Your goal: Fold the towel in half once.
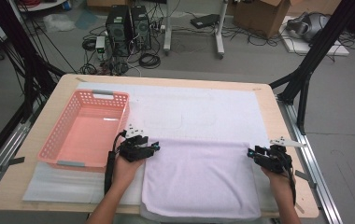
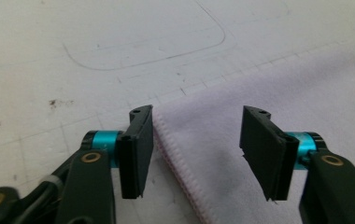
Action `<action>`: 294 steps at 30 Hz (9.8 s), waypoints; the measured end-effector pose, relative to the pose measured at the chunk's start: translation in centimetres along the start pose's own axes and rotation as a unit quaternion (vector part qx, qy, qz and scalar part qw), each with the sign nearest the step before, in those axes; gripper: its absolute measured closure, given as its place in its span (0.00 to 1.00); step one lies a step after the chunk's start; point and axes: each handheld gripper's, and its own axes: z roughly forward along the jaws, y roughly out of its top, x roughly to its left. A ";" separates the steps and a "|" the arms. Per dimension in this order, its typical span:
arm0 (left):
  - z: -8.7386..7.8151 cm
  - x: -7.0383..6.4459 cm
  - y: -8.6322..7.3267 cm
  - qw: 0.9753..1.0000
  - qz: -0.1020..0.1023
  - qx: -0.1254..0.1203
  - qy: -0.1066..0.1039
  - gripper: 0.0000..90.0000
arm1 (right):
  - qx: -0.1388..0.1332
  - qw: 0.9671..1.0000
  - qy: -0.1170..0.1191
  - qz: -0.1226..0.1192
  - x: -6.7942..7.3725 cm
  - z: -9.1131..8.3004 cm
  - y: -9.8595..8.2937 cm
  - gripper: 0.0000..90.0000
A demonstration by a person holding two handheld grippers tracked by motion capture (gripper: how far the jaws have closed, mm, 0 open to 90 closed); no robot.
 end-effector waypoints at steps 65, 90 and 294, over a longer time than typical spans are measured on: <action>7.7 1.9 7.5 0.998 -0.037 -0.047 -0.005 0.83 | -0.018 0.993 -0.104 -0.054 -4.2 6.5 9.7 0.87; -1.5 -2.8 -1.5 0.995 -0.004 -0.077 -0.065 0.59 | -0.004 0.999 -0.029 -0.040 -0.7 -2.6 -0.5 0.79; -7.8 -6.4 -4.1 0.987 0.009 -0.096 -0.128 0.97 | 0.027 0.997 -0.048 -0.045 1.8 -3.1 -2.7 0.99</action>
